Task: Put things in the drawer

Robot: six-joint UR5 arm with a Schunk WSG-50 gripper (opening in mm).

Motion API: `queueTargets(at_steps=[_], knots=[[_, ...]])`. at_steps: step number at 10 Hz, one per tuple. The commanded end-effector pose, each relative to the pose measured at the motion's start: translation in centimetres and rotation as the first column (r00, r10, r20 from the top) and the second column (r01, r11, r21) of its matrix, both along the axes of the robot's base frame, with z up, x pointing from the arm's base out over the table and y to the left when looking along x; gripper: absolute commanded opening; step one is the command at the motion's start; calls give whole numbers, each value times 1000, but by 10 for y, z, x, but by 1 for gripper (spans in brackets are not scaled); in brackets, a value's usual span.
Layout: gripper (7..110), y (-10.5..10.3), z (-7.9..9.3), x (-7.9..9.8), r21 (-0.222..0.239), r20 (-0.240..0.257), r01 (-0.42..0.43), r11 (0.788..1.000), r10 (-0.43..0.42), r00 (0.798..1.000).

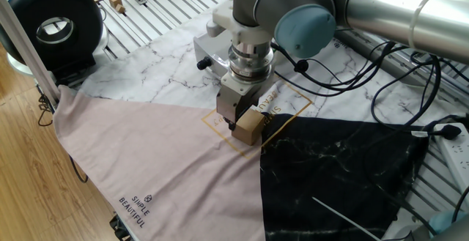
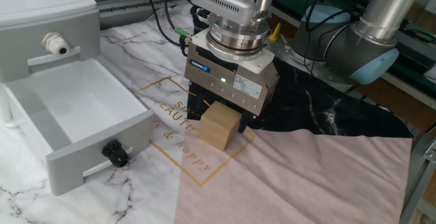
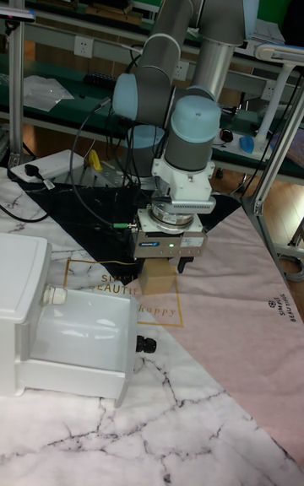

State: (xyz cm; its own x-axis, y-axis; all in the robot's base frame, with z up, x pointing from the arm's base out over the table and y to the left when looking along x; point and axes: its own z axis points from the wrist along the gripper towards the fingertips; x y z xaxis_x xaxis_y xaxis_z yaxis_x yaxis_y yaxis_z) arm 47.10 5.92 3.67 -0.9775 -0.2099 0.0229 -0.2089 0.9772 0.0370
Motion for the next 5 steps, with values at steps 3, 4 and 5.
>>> queueTargets(at_steps=[3,4,5], knots=[[88,-1,-7,-6,-4,-24,-4,1000,4,1000],[66,-1,-8,-8,-5,-32,2,1000,-2,999],[66,1,-8,-8,3,-33,4,1000,-4,999]])
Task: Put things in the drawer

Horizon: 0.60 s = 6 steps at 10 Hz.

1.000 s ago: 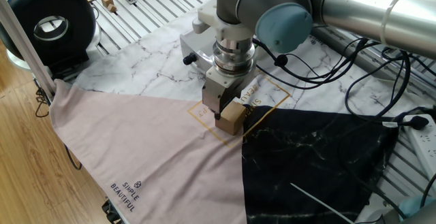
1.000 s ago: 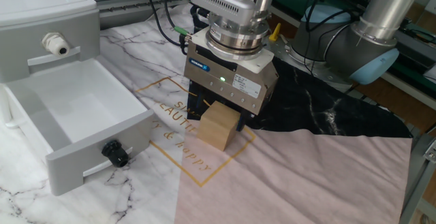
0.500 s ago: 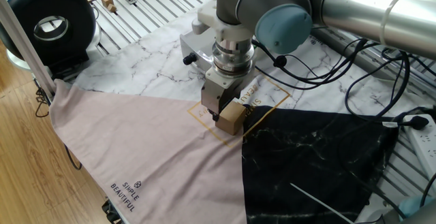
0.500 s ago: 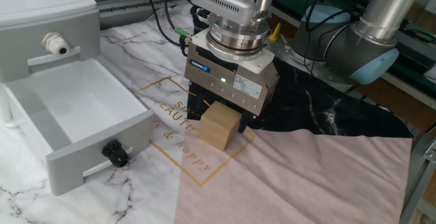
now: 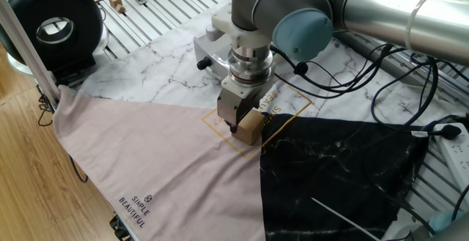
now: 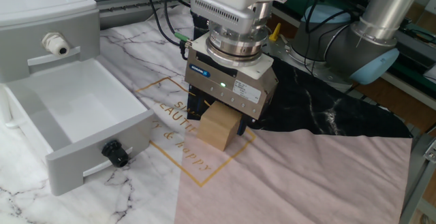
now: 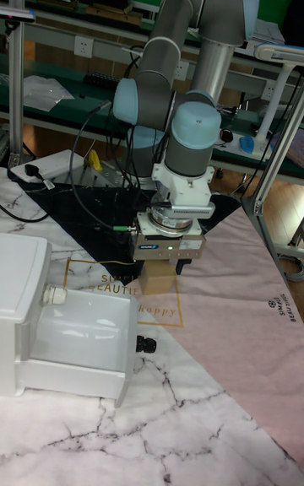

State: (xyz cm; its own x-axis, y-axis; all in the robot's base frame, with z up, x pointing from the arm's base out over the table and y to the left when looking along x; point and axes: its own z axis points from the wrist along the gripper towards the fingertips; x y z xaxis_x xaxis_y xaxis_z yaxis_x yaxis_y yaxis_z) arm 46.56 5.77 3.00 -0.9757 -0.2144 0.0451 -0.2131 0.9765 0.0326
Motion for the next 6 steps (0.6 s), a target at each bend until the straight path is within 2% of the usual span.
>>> queueTargets(at_steps=[1,6], knots=[[66,3,-3,-4,15,-19,6,1000,-6,1000],[66,4,-8,-2,26,-16,3,1000,-2,1000]])
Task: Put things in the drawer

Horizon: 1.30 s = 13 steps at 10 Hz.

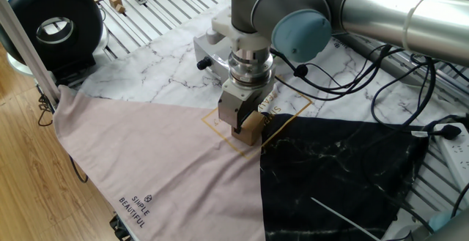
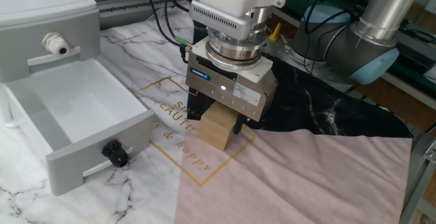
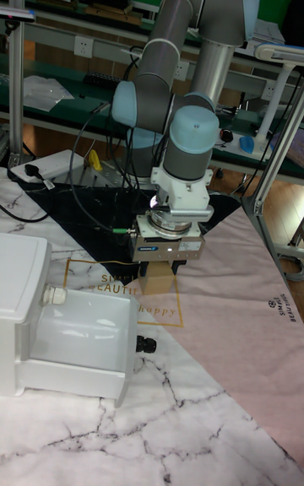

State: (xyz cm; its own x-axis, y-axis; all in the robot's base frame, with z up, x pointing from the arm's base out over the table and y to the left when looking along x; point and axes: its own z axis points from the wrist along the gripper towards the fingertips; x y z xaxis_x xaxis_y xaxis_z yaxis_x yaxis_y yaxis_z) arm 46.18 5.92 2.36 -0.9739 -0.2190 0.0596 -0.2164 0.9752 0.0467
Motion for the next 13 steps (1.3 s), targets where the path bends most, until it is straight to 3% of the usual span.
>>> queueTargets(at_steps=[1,5,7,8,11,12,13], knots=[[66,3,-3,3,18,6,4,1000,-4,1000],[66,0,-10,3,16,9,1,1000,-1,1000],[66,-3,-10,-2,3,-13,29,1000,-29,999],[44,-3,-10,-3,1,-18,43,999,-43,999],[44,-2,-3,-9,-6,-42,90,996,-90,995],[7,1,-3,-9,2,-44,91,996,-91,995],[7,2,-2,-9,5,-44,93,996,-92,995]])
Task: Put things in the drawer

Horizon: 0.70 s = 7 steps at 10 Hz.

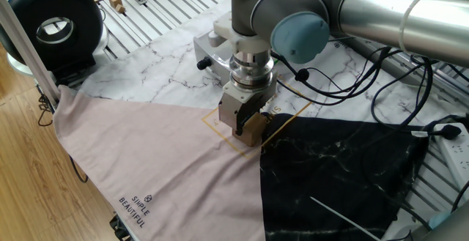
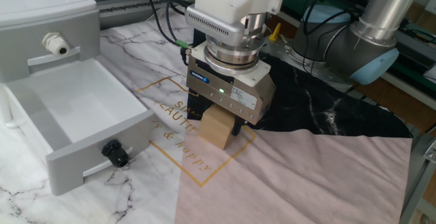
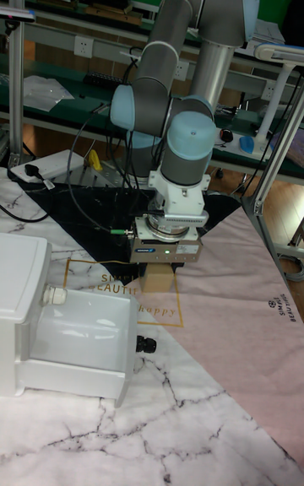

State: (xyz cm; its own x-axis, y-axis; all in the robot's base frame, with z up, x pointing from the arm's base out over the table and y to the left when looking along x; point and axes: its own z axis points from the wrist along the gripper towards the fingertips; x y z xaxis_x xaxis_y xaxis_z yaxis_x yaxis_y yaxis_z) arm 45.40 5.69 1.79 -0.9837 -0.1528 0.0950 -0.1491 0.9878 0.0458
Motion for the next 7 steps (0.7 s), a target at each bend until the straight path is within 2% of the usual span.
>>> queueTargets(at_steps=[1,3,4,7], knots=[[7,3,7,-3,8,-15,27,1000,-27,1000],[7,-4,23,-5,-14,-30,27,1000,-27,999],[7,-6,27,-4,-8,-31,19,1000,-19,999],[7,-8,30,-2,-1,-33,22,1000,-22,999]])
